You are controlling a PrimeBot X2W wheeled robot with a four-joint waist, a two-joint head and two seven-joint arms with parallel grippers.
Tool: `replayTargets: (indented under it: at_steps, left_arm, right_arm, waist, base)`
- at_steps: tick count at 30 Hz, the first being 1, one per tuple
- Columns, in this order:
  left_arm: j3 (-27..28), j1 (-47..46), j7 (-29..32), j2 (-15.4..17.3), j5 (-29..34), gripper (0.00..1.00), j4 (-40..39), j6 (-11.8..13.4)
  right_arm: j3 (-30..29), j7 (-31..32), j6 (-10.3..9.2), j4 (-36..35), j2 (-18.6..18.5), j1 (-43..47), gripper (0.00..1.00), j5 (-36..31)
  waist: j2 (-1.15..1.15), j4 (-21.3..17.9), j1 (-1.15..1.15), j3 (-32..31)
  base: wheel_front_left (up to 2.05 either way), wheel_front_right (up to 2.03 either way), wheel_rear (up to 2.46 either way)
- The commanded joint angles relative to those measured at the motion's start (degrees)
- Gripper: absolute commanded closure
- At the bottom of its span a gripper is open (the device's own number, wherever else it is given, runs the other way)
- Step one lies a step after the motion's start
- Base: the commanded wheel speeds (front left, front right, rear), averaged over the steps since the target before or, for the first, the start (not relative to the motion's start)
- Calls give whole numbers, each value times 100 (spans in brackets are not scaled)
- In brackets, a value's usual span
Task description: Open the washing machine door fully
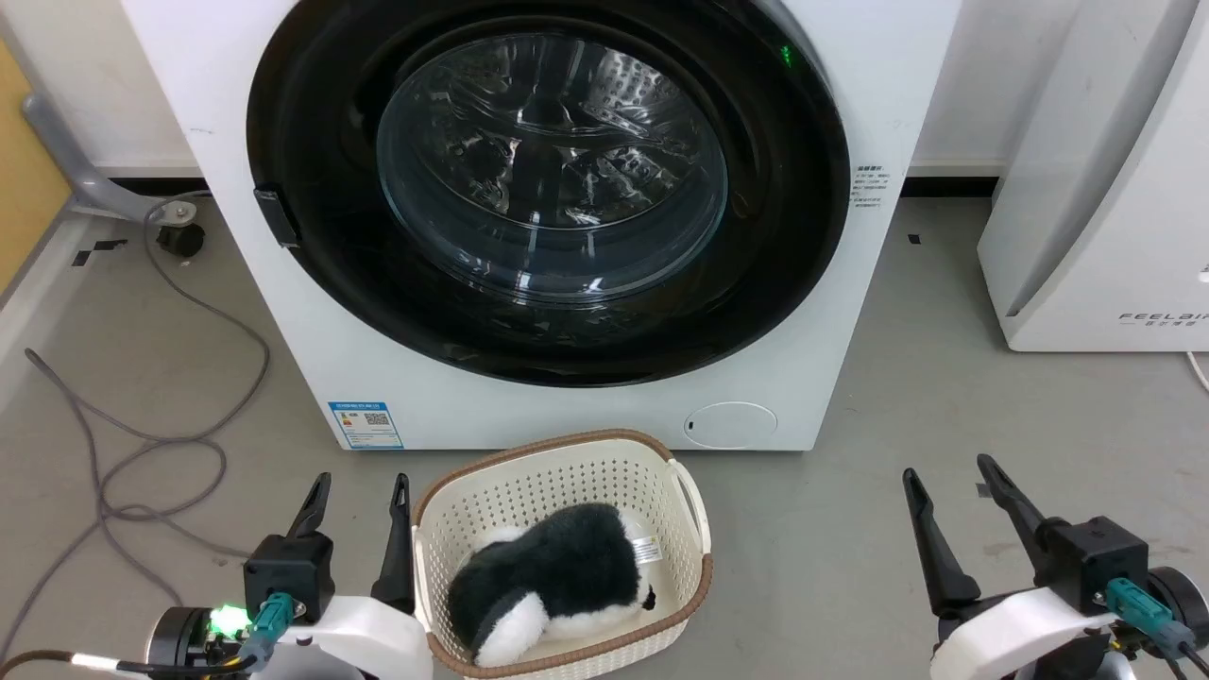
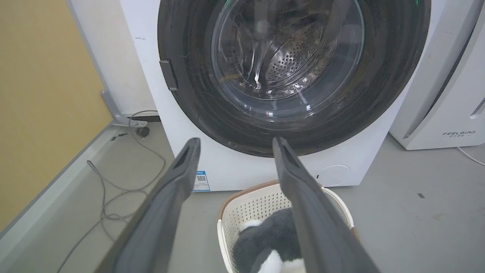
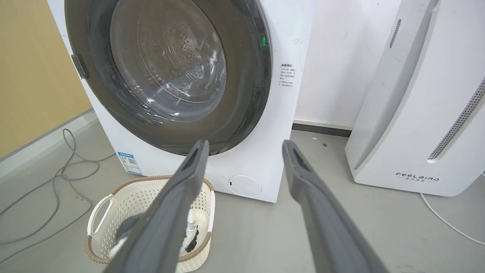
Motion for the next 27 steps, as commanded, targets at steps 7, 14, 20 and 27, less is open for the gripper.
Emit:
replayTargets:
  at_steps: [7,14,20,27]
  left_arm:
    - [-37,-53,-144,1,-41,0,49,90]
    - [-62,-76,-228,1,-48,0,73,142]
    - [-75,-106,-300,1,-46,0,86,180]
    - [-78,-168,-384,8,-33,0,78,221]
  right_arm:
    - [-87,-130,1,-71,1,-1,100,364]
    - [-169,-213,1,22,1,-75,100,1113]
    - [-285,-285,1,190,1,-254,100,2004]
    - [-452,-357,1,418,2,-609,100,2896]
  waist:
    - [0,2,0,13]
    - [0,5,0,33]
    - [0,21,0,75]
    - [0,49,0,198]
  base:
    - [0,0,0]
    - [0,0,0]
    - [0,0,0]
    - [0,0,0]
